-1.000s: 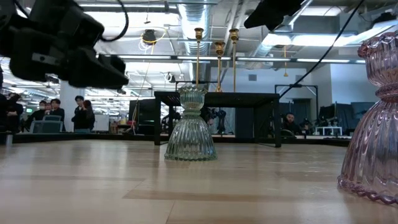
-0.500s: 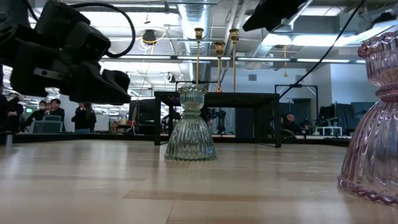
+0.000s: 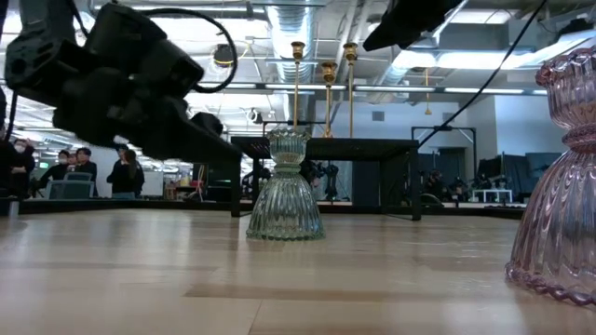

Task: Pick & Place candle stick holders
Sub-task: Put the green glass candle holder on the shelf

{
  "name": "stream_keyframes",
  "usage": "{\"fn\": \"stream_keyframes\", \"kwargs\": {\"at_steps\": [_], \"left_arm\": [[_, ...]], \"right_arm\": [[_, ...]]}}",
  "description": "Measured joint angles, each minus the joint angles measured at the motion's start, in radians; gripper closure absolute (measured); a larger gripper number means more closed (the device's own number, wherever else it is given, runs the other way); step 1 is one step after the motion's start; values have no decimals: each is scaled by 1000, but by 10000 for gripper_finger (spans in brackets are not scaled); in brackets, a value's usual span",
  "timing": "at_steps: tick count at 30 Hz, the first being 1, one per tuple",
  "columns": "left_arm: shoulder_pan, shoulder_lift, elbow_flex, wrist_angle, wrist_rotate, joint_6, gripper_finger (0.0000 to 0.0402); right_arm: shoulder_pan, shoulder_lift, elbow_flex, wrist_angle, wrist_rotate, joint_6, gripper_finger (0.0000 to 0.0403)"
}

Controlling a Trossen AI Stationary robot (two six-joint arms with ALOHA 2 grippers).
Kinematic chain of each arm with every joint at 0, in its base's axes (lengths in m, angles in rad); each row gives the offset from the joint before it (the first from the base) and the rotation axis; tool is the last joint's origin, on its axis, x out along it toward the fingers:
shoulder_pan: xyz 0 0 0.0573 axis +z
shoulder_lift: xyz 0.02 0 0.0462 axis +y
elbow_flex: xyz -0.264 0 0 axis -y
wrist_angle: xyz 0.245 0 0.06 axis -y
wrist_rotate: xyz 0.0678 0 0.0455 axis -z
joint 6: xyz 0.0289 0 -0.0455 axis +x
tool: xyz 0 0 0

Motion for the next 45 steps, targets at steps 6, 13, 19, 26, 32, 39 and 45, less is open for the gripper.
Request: {"fn": "stream_keyframes", "kwargs": {"at_steps": [6,13,19,26,32,39,45], "left_arm": [[0,37,60,3,0,-36,233],[0,116,122,1,0,-108,145],[0,189,180,0,1,-115,101],[-17,197,222,7,42,-134,93],[-33,197,228,4,27,-134,88],[-32,197,228,4,11,-146,71],[-32,223,246,4,11,-164,61]], "right_arm": [[0,0,0,-20,0,0,403],[3,0,0,-32,-7,0,403],[3,0,0,-32,-8,-26,403],[3,0,0,-45,-8,-26,403],[3,0,0,-48,-8,-26,403],[3,0,0,-47,-8,-26,403],[3,0,0,-33,-8,-25,403]]}}
